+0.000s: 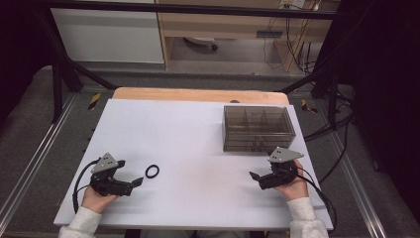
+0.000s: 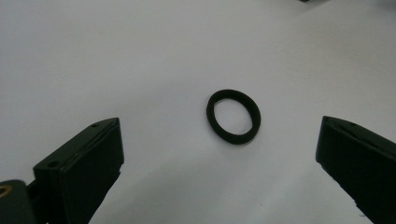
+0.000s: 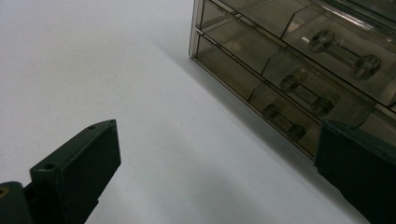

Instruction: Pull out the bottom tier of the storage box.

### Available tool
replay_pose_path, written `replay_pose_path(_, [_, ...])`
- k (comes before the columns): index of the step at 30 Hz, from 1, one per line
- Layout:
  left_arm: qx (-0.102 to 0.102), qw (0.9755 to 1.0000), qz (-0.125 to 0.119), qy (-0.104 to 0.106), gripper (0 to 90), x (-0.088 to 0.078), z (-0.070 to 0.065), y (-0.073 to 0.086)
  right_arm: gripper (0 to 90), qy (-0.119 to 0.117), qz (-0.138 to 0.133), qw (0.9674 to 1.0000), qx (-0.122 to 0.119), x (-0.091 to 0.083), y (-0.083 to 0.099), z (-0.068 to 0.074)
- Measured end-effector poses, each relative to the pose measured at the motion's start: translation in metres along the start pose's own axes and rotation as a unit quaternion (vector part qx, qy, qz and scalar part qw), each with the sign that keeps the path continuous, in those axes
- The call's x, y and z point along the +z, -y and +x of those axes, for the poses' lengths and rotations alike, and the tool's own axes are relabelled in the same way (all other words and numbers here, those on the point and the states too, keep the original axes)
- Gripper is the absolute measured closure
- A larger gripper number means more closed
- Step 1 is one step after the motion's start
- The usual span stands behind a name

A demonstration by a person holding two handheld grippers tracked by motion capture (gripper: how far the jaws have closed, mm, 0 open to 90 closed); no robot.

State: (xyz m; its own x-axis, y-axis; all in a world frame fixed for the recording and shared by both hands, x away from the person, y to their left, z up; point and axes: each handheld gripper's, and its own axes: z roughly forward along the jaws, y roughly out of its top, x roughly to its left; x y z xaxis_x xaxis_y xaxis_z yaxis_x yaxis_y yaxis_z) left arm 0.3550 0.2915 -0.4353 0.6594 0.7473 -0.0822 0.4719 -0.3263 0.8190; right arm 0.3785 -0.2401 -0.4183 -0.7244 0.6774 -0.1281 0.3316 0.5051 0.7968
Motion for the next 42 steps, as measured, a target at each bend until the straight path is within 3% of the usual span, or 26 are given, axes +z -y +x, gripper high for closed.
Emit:
replay_pose_path(11, [0.000,1.0000,0.000,0.000,0.9,0.000,0.000,0.000,1.1,0.008,0.019,0.9990,-0.039,0.004,-0.006,0.006])
replay_pose_path(12, [0.000,1.0000,0.000,0.000,0.9,0.000,0.000,0.000,1.1,0.013,0.022,0.9984,-0.051,0.005,-0.007,0.007])
replay_pose_path(19, [0.000,1.0000,0.001,-0.001,0.9,0.000,0.000,0.000,1.7,0.016,0.027,0.9973,-0.066,0.005,-0.009,0.008])
replay_pose_path(20, [0.000,1.0000,0.001,0.000,0.9,0.000,0.000,0.000,2.1,0.020,0.028,0.9959,-0.084,0.006,-0.009,0.009])
replay_pose_path(31, [0.002,1.0000,0.002,-0.001,0.9,0.000,0.000,0.000,2.0,0.029,0.050,0.9907,-0.123,0.011,-0.011,0.012])
replay_pose_path(35, [0.002,1.0000,0.002,-0.001,0.9,0.000,0.000,0.000,2.4,0.036,0.060,0.9875,-0.141,0.014,-0.012,0.013])
replay_pose_path(36, [0.002,1.0000,0.002,-0.001,0.9,0.000,0.000,0.000,3.1,0.041,0.064,0.9853,-0.153,0.015,-0.012,0.014])
replay_pose_path(41, [0.002,1.0000,0.002,-0.001,0.9,0.000,0.000,0.000,4.3,0.047,0.074,0.9822,-0.166,0.018,-0.011,0.015])
replay_pose_path(42, [0.002,1.0000,0.002,-0.001,0.9,0.000,0.000,0.000,5.6,0.051,0.075,0.9803,-0.176,0.020,-0.011,0.016])
